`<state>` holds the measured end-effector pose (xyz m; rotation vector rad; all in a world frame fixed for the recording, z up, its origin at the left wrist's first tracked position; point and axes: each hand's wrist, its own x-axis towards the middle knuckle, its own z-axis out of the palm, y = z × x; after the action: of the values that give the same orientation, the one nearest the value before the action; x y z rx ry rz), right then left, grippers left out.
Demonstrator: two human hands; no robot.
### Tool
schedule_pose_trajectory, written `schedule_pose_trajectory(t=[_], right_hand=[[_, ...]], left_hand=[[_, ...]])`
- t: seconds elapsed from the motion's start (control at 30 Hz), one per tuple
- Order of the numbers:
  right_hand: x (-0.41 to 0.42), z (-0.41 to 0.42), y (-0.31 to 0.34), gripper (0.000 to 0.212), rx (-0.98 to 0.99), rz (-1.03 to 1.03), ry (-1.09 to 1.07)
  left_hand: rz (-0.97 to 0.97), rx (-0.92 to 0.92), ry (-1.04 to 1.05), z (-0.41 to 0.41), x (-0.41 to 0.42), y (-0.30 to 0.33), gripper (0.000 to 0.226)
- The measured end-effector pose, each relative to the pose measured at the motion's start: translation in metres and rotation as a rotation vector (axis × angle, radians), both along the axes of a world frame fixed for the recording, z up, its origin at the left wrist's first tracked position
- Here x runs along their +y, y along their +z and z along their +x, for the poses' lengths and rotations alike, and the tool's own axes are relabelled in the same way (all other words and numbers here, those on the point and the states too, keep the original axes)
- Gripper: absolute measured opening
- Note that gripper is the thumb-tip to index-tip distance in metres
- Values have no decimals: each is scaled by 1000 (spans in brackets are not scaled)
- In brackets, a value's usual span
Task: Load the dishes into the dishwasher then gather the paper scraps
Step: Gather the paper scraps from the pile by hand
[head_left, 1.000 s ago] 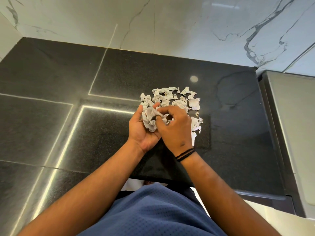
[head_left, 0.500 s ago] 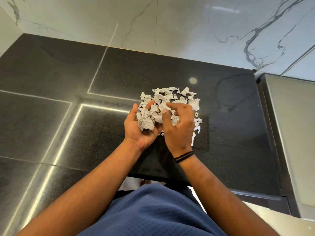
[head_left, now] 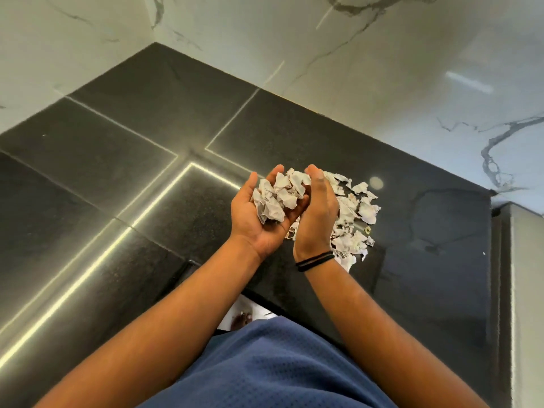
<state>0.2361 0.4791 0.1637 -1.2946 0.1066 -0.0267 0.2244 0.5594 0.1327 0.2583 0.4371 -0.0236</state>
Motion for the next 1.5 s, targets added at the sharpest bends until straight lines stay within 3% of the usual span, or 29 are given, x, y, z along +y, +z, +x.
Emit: schedule_pose_trajectory(t=[0.2, 0.43, 0.77, 1.03, 1.4, 1.5], right_hand=[[3, -22, 13, 24, 19, 121, 212], [-2, -68, -3, 30, 110, 185, 379], [15, -196, -65, 31, 295, 144, 797], [7, -338, -182, 30, 563, -89, 1125], [-26, -523, -391, 26, 767, -441, 1298], [-28, -551, -442, 21, 838, -538, 1298]], left_hand=[[-13, -4, 272, -37, -16, 16, 39], [-43, -8, 547, -98, -31, 18, 39], [-97, 159, 982, -249, -36, -52, 42], [-232, 388, 1298, -406, -73, -163, 39], [-535, 564, 1569, -560, -120, -346, 48], [-582, 607, 1608, -583, -126, -398, 40]])
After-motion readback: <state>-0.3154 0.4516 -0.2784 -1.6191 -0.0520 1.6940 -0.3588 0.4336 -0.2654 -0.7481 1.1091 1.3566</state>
